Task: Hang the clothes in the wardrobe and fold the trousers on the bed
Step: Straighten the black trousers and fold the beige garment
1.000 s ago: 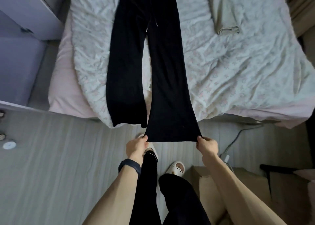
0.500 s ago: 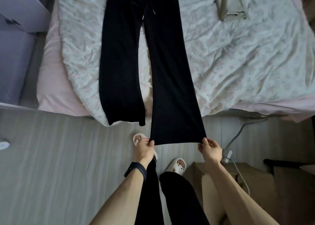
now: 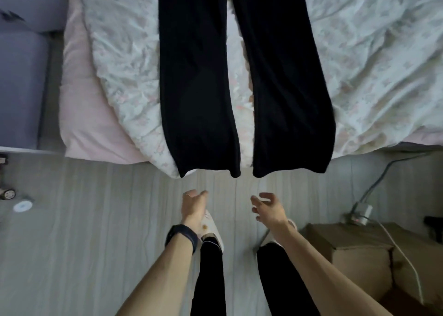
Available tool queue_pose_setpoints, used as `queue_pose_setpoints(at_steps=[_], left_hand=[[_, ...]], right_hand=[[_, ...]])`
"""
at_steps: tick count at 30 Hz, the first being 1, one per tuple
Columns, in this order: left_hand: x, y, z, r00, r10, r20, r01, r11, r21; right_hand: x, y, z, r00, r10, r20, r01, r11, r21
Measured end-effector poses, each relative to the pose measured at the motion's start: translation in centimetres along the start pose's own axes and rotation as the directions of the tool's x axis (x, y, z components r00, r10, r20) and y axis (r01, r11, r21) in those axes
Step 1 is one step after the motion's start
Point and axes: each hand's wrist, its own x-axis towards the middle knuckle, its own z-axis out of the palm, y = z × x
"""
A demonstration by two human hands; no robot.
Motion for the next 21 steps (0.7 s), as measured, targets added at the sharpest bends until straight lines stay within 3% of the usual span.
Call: queue_pose_setpoints(at_steps=[2,5,10,13,15,18,21], left_hand=[[2.3,1.5,-2.4,0.999,-0.049,0.019,0.051,0.985,-0.163],[5.6,3.1,-4.6,0.986,-0.063,0.154,0.11,0.942,-0.316],[8.5,2.5,-5.7,0.947,-0.124,0.297,0.255,0.852,-0.457],[8.7,3.6,-6.1,0.942,-0.069,0.329,0.235,0.836,-0.497],[8.2,4.5,-6.4,0.955,-0.03,0.296,0.155,0.899,-0.41],[6.9,4.6,-7.1,0.973,0.027,0.227,-0.011,0.997,-0.072],[5.6,4.8,-8.0,0.935,-0.011,0.353,0.002,1.0,0.026]], right_hand=[[1.0,-1.6,3.2,0.999,0.015,0.039,-0.019,0.993,0.116],[2.6,-3.5,6.8,1.0,-0.012,0.018,0.005,0.946,0.325],[2.7,-3.9,9.0,0.996,0.068,-0.062,-0.022,0.83,0.557],[2.1,-5.0,8.9,0.981,0.099,-0.164,0.024,0.785,0.619],[1.1,-5.7,8.3,0.966,0.139,-0.217,0.05,0.724,0.688],[-1.6,-5.7,7.6,0.967,0.182,-0.177,0.023,0.633,0.774],[-3.3,-5.6,8.0,0.974,0.2,-0.107,-0.035,0.599,0.8]])
